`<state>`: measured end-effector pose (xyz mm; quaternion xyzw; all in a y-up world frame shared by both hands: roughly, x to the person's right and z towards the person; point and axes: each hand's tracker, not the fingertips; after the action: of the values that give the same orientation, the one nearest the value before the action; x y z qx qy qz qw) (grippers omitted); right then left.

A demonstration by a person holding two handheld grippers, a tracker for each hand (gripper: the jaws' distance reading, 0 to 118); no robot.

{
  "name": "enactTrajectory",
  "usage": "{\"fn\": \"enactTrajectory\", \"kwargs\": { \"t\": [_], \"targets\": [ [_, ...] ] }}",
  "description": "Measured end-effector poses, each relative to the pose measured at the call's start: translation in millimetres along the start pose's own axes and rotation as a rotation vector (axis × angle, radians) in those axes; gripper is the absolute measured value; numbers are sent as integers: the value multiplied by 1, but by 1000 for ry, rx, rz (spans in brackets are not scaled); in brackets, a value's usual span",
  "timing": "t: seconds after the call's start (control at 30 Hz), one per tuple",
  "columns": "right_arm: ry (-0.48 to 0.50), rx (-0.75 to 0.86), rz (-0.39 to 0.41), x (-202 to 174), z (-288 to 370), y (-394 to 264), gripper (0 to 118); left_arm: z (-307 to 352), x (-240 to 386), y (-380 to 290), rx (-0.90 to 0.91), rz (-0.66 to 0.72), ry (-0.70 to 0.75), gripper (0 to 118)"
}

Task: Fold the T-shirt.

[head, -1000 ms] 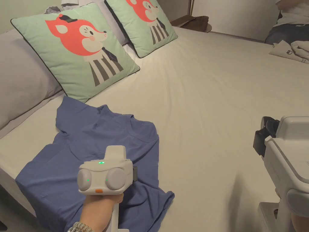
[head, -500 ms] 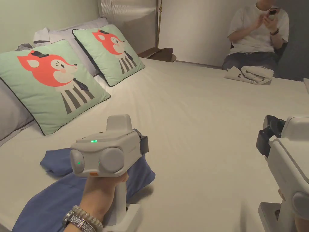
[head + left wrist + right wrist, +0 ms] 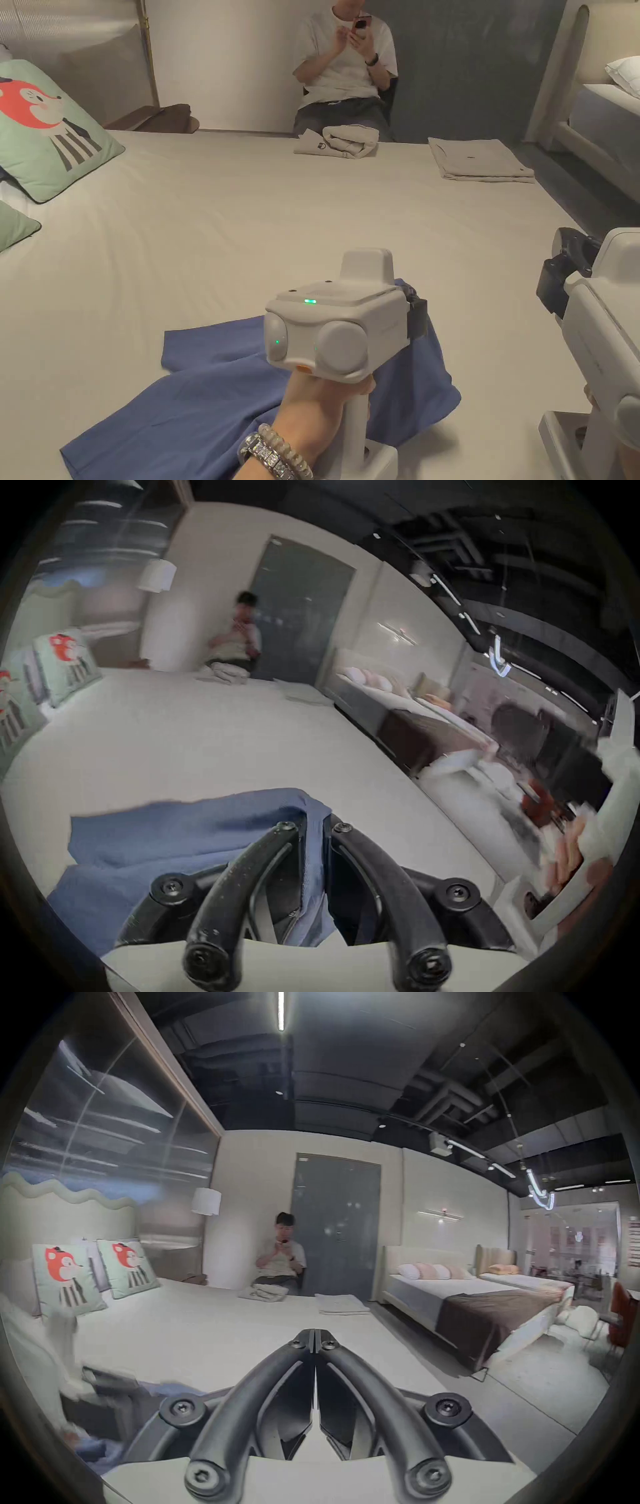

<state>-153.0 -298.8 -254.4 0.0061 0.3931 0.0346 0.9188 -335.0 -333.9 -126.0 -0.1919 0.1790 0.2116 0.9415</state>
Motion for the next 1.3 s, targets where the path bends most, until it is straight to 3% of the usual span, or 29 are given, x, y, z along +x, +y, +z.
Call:
{"fn": "enactTrajectory", "kwargs": {
  "t": [0.13, 0.3, 0.53, 0.57, 0.63, 0.67, 0.7, 0.9, 1.0, 1.07, 1.17, 1.23, 1.27, 1.3],
  "targets": [
    [-55, -25, -6, 29, 6, -10, 0, -48, 19, -48, -190, 22, -72, 4],
    [-84, -56, -13, 44, 6, -27, 0, -84, 17, -105, -388, 57, -60, 4],
    [-65, -74, -15, 36, 3, -33, 0, -89, 0, -125, -439, 134, -65, 6],
    [-62, -72, -14, 35, 3, -33, 0, -86, -3, -121, -418, 154, -71, 16],
    [-55, -67, -12, 34, 3, -33, 0, -72, -7, -110, -347, 148, -52, 75],
    [-51, -65, -10, 32, 4, -30, 0, -62, -10, -103, -300, 141, -36, 97],
    [-46, -63, -9, 31, 4, -30, 0, -52, -15, -94, -253, 127, -22, 109],
    [-8, -54, -23, 17, 1, -30, 0, 62, -65, -33, 109, 15, 211, 108],
    [14, -52, -28, 8, -5, -31, 0, 125, -96, -12, 279, -32, 411, 107],
    [31, -50, -30, 0, -6, -30, 0, 160, -111, -6, 361, -74, 553, 99],
    [52, -44, -32, -9, -8, -29, 0, 198, -130, -3, 431, -143, 730, 64],
    [63, -41, -29, -17, -4, -26, 0, 215, -137, -4, 472, -140, 803, 20],
    [67, -40, -25, -20, -4, -26, 0, 222, -142, -4, 486, -124, 815, 5],
    [72, -40, -23, -22, -4, -25, 0, 228, -146, -4, 479, -113, 811, 1]
  ]
}}
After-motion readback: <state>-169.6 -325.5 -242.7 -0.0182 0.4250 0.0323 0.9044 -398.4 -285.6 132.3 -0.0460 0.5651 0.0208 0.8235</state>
